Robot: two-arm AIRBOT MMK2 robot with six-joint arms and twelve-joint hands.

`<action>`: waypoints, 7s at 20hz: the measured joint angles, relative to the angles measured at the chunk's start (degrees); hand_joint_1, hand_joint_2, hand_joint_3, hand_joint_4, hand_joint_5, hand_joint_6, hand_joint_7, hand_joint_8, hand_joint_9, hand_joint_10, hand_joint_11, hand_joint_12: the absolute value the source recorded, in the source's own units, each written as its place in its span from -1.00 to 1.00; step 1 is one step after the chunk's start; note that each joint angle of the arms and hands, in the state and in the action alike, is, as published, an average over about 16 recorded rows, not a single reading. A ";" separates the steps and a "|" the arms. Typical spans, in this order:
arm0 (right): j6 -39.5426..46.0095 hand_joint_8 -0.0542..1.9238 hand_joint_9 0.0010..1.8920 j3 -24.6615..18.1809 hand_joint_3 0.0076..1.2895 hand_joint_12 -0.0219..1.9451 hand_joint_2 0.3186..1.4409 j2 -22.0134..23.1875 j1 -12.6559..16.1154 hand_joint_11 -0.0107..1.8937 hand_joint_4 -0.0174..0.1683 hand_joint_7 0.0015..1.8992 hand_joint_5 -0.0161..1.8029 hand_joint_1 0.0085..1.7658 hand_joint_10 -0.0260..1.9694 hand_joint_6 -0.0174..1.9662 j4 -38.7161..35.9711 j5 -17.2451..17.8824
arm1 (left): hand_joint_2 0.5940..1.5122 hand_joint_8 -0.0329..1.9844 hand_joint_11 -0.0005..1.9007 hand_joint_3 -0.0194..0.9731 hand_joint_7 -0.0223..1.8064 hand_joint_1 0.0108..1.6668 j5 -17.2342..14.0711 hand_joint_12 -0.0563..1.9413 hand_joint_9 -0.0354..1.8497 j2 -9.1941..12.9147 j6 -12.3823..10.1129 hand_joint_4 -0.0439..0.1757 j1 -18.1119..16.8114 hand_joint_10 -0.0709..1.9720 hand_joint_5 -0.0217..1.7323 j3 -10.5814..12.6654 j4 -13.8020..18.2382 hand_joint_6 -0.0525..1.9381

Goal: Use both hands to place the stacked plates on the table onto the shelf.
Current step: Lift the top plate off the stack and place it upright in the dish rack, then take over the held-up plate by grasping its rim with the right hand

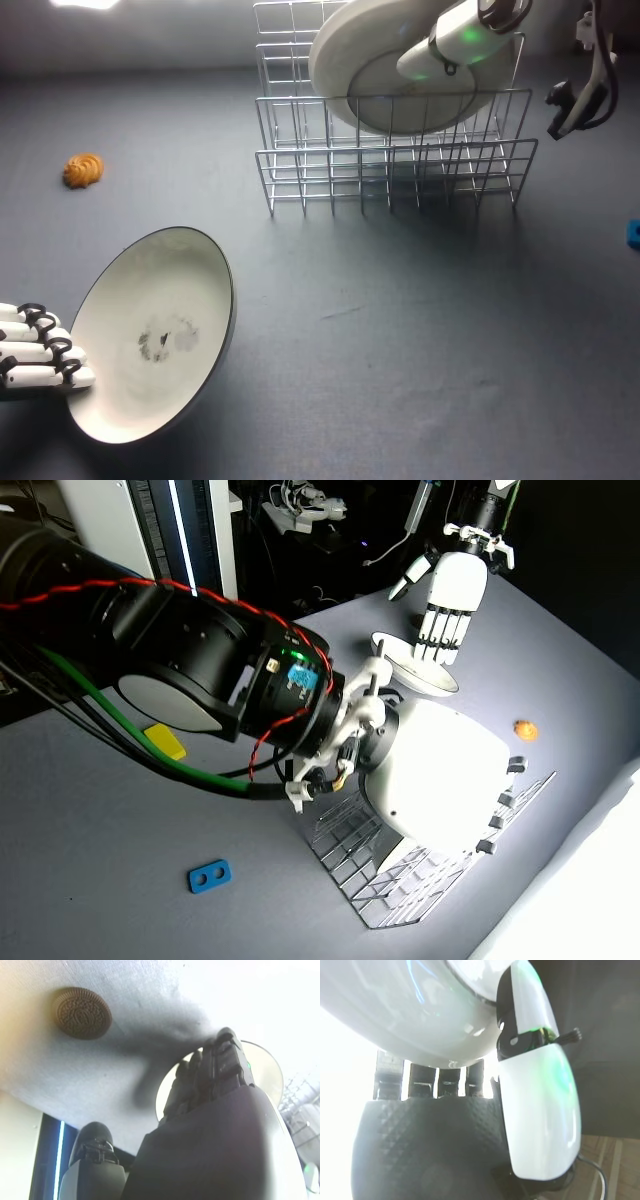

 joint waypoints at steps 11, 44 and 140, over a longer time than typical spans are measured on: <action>-1.08 0.17 0.26 1.64 -0.99 0.18 0.28 -1.25 -2.09 -0.16 -0.84 -0.03 -0.15 0.37 -0.95 0.27 0.50 2.13 | 0.06 -0.98 -0.98 -0.92 -0.99 -0.99 1.08 -0.95 -0.98 -0.87 -0.08 -0.67 -0.47 -0.95 -0.95 0.19 -0.03 -0.95; -1.18 -0.36 0.05 1.33 -0.99 0.16 0.35 -0.59 -3.51 -0.17 -0.91 0.00 -0.15 0.29 -0.48 0.08 1.47 3.89 | 0.08 -0.98 -0.98 -0.92 -0.99 -0.99 3.01 -0.95 -0.98 -0.76 -0.27 -0.67 -0.11 -0.95 -0.94 -0.98 -1.67 -0.96; -13.16 -0.94 -0.69 -8.94 -0.99 -0.13 0.14 -19.22 -14.37 -0.91 -0.80 -0.70 -0.71 0.33 -0.96 -0.97 -39.07 9.46 | 0.06 -0.98 -0.98 -0.92 -0.99 -0.99 1.22 -0.95 -0.97 -0.27 -0.28 -0.62 1.15 -0.95 -0.94 0.54 -2.96 -0.95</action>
